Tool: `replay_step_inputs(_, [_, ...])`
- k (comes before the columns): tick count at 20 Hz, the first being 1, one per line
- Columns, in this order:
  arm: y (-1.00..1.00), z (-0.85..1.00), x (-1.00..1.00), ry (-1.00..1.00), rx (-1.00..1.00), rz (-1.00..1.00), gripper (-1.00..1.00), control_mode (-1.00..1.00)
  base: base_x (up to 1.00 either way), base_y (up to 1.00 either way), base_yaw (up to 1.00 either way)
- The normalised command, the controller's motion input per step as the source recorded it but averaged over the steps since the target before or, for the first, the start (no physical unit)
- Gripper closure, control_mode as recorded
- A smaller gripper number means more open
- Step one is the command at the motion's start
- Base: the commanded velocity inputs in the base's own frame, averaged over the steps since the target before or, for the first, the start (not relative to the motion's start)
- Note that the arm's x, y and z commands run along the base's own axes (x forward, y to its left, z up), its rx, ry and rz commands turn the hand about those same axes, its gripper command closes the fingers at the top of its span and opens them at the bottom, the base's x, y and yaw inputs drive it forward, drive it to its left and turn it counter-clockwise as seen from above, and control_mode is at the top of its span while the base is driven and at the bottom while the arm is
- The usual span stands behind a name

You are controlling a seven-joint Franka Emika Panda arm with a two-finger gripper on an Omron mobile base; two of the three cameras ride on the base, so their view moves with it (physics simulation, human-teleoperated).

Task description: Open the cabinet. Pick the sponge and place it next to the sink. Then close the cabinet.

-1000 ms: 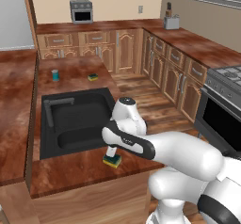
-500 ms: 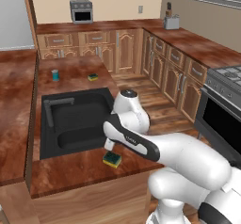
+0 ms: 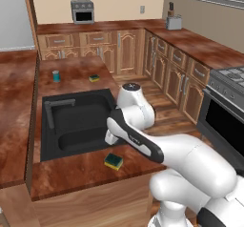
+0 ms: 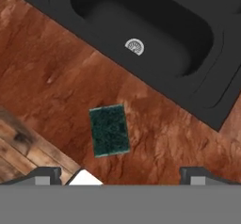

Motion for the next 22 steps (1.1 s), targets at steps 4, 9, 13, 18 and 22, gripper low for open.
replay_step_inputs(4, [-0.69,0.11,-0.2,0.0,0.01,-0.14,-1.0,-1.0,0.0,0.0,0.0])
replay_step_inputs(9, [-0.62,0.37,-0.47,0.0,0.01,-0.02,-1.0,-1.0,0.0,0.0,0.0])
replay_step_inputs(13, [-0.49,0.47,-0.55,0.0,0.0,0.04,-1.0,-1.0,0.0,0.0,0.0])
replay_step_inputs(18, [-0.43,0.62,-0.59,0.0,0.0,0.08,-1.0,-1.0,0.0,0.0,0.0])
replay_step_inputs(22, [-0.6,0.52,-0.7,0.0,0.0,0.03,-1.0,-1.0,0.0,0.0,0.0])
